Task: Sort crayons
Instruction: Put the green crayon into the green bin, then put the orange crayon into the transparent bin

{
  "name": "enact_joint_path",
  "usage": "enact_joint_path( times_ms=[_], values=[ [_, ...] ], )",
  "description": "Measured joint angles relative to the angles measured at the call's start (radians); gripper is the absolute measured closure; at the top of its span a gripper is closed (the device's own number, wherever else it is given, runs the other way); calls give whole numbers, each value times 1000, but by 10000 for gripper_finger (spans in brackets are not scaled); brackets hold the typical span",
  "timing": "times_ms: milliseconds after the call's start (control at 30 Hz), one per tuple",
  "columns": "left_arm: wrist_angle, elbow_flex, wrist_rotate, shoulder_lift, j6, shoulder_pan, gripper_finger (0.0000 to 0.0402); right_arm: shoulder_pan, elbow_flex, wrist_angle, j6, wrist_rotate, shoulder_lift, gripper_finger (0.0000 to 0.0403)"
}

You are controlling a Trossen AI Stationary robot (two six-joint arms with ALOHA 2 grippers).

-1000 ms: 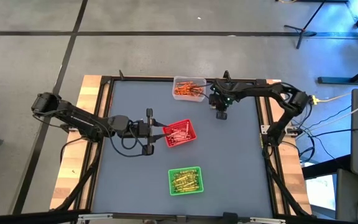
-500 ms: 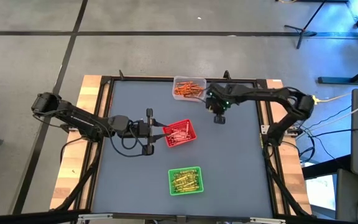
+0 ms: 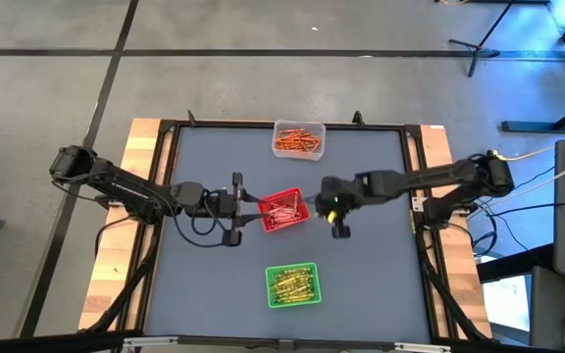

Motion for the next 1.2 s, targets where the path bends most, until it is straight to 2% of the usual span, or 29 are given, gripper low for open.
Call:
enact_joint_path(
  times_ms=[133, 400, 633, 800, 933, 1067, 1200],
  values=[
    [-21, 0, 46, 0, -64, -6, 273, 132, 0, 103, 54, 0, 0, 396],
    [-170, 0, 10, 0, -175, -51, 273, 341, 1, 318, 185, 1, 32, 391],
    [-282, 0, -78, 0, -243, -109, 273, 425, 1, 511, 250, 11, 142, 392],
    [-310, 0, -79, 0, -238, -137, 273, 446, 0, 598, 252, -1, 217, 375],
    [-309, 0, -96, 0, -228, -132, 273, 447, 0, 658, 253, -8, 263, 341],
    [-312, 0, -143, 0, -225, -120, 273, 447, 0, 660, 252, -8, 272, 276],
    [-329, 6, -147, 0, -237, -103, 267, 446, 0, 575, 242, -8, 206, 212]
  ],
)
